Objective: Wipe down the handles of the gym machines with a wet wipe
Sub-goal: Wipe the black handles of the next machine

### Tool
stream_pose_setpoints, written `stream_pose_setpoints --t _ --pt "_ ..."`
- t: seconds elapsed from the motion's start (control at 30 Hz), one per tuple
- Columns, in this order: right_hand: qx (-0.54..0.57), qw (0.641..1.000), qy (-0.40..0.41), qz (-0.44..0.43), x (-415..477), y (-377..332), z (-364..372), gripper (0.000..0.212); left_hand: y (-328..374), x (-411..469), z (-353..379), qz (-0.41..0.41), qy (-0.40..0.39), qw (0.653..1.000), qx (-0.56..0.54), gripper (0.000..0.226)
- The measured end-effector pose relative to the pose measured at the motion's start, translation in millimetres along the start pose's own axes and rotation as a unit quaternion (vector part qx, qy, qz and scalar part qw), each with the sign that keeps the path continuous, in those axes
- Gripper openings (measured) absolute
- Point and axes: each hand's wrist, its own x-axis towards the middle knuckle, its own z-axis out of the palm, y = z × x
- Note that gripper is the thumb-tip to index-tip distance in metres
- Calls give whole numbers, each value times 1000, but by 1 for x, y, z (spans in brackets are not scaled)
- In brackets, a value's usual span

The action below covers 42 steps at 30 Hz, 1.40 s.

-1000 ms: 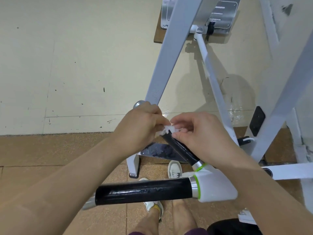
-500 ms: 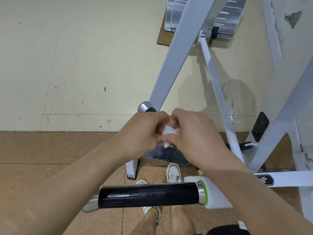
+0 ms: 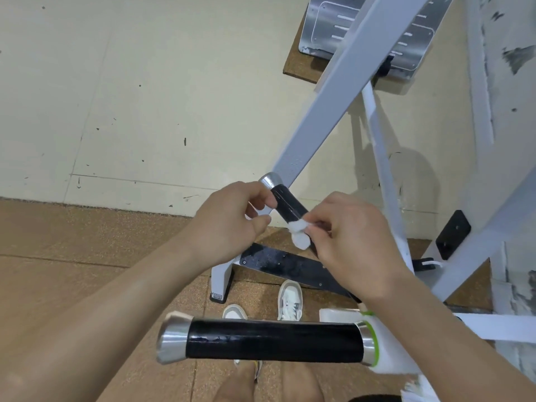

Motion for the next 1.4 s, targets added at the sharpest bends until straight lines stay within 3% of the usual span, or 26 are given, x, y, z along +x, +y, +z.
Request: stream_pose_setpoints --t 0.1,0.27,0.4,0.47,0.53,0.67,0.83,0.97,1.1,1.23,1.3,1.4 --pt "31 999 18 8 20 -6 8 8 1 0 2 -2 -18 999 -38 9" --pt "125 991 25 45 47 -16 18 12 -2 4 7 -37 -28 985 -166 15" --pt "42 997 -62 -37 32 -16 -5 17 -8 10 11 -24 5 993 -113 10" --pt "-50 995 -73 -37 42 -21 -3 22 -9 10 13 -32 8 994 -103 5" --pt "-97 993 -60 -37 55 -26 5 14 -12 10 12 -55 7 990 -130 6" --pt "-3 997 13 -78 71 -28 31 6 -18 7 3 -97 29 977 -188 27" --pt "142 988 51 42 79 -18 23 4 -24 5 -6 -112 64 962 -240 28" --pt "80 996 22 -15 57 -14 24 4 -23 0 -3 -107 52 964 -239 28" --pt "2 997 16 -72 90 -38 35 7 -17 -1 1 -104 45 968 -225 27" --pt "-91 985 -72 -124 71 -33 13 13 -20 -2 -6 -99 58 969 -217 25" --pt "-107 979 -113 -134 49 -24 0 11 -25 -4 -10 -100 55 968 -222 25" --pt "-82 985 -89 -119 52 -23 3 10 -28 -8 -9 -100 56 969 -221 22"
